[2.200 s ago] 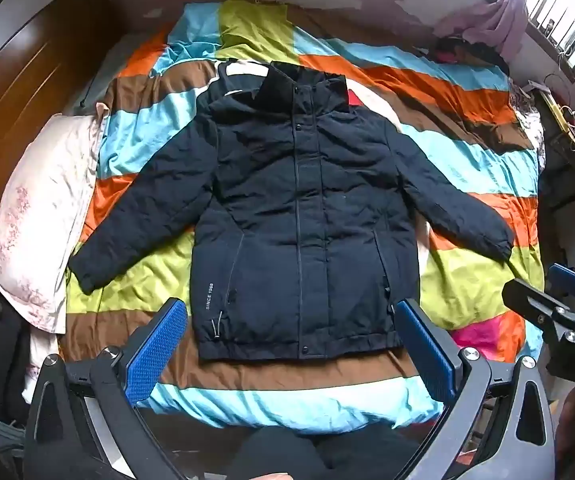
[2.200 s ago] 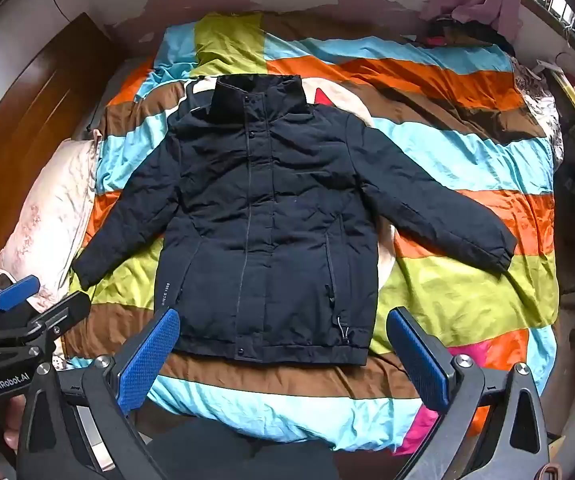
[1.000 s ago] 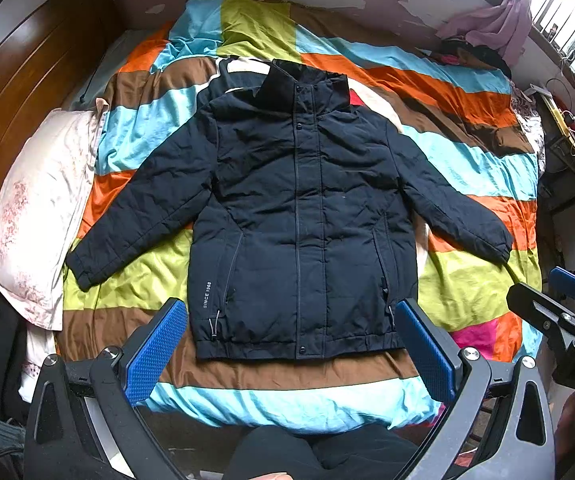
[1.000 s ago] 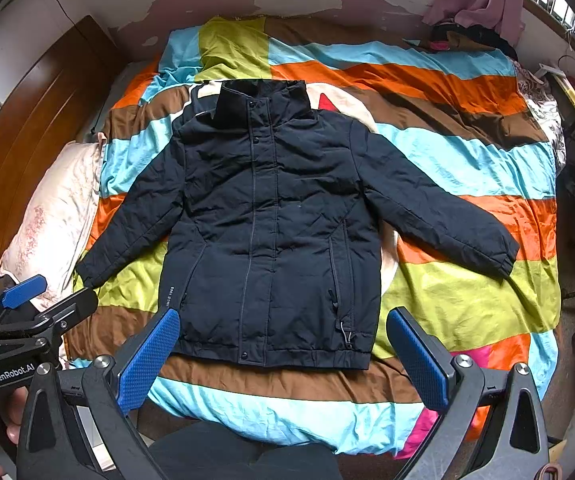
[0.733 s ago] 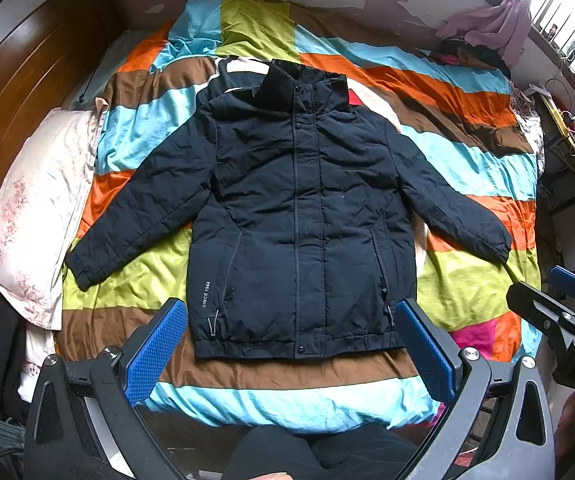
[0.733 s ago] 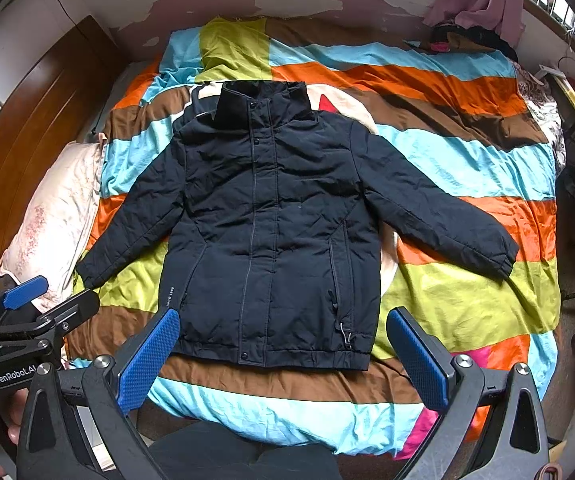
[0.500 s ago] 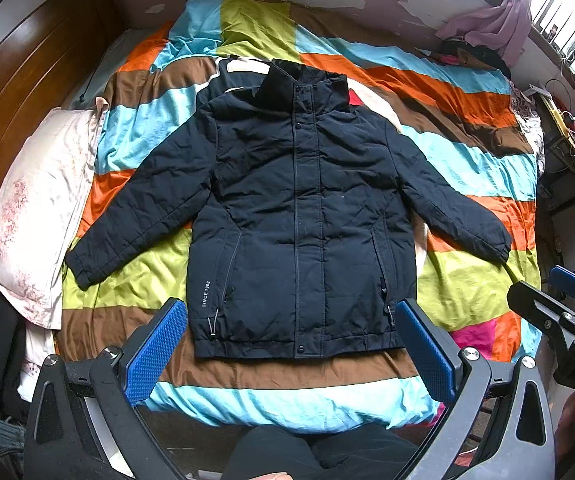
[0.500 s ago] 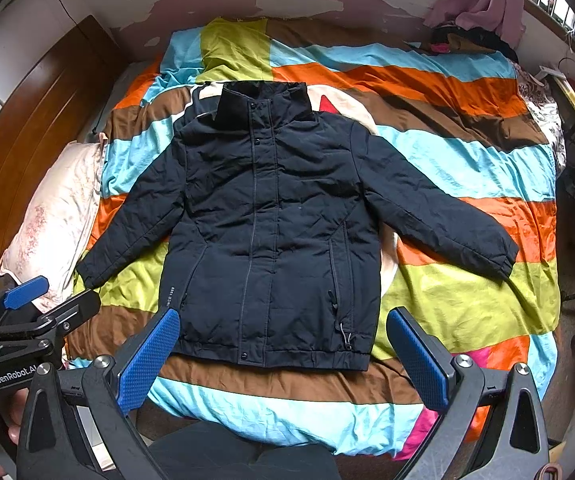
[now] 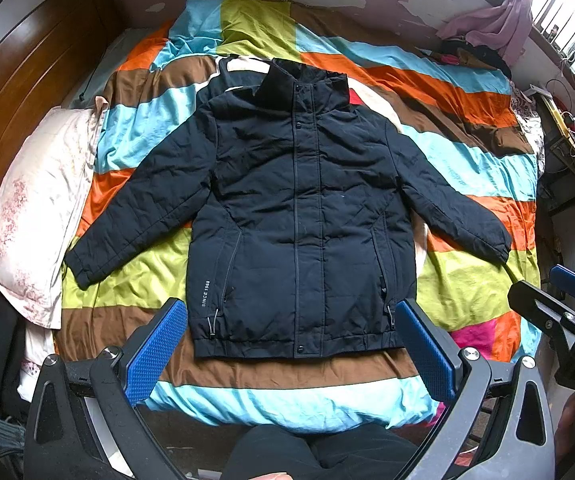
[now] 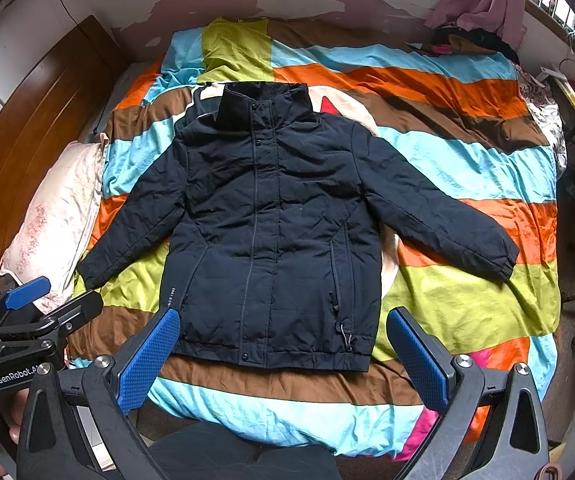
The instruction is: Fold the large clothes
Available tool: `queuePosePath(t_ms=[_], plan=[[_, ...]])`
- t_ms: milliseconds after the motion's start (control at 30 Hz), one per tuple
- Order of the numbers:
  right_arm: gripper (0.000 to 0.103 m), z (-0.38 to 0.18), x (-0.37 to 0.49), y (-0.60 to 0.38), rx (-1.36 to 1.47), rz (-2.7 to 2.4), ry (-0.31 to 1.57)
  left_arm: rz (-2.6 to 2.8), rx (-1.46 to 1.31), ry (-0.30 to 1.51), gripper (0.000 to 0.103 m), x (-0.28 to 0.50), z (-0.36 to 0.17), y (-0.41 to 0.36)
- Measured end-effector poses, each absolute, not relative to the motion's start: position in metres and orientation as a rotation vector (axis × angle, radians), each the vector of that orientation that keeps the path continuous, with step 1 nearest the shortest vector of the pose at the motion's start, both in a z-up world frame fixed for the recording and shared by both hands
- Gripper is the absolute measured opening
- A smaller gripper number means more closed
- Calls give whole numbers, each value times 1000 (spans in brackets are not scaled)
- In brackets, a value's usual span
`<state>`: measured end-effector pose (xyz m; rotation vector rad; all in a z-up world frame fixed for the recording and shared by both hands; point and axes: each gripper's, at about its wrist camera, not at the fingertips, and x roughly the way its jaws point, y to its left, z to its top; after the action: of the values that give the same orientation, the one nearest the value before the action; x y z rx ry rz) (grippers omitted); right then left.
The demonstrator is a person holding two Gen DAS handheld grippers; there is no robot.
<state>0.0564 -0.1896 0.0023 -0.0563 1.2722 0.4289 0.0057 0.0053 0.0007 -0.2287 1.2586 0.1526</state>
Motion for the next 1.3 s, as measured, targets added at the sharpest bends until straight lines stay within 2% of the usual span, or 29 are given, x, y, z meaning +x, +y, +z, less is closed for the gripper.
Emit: queuePosePath(t_ms=[600, 900, 1100, 1300], plan=[[103, 1, 55, -191, -55, 427, 1273, 152, -231, 1261, 102, 6, 1, 6], [103, 8, 68, -182, -37, 425, 1293, 152, -228, 1275, 102, -4, -18, -5], [103, -17, 74, -191, -1, 418, 1303, 144, -222, 1298, 102, 0, -43, -5], [103, -88, 86, -214, 54, 407, 1303, 84, -216, 1317, 102, 19, -105, -2]])
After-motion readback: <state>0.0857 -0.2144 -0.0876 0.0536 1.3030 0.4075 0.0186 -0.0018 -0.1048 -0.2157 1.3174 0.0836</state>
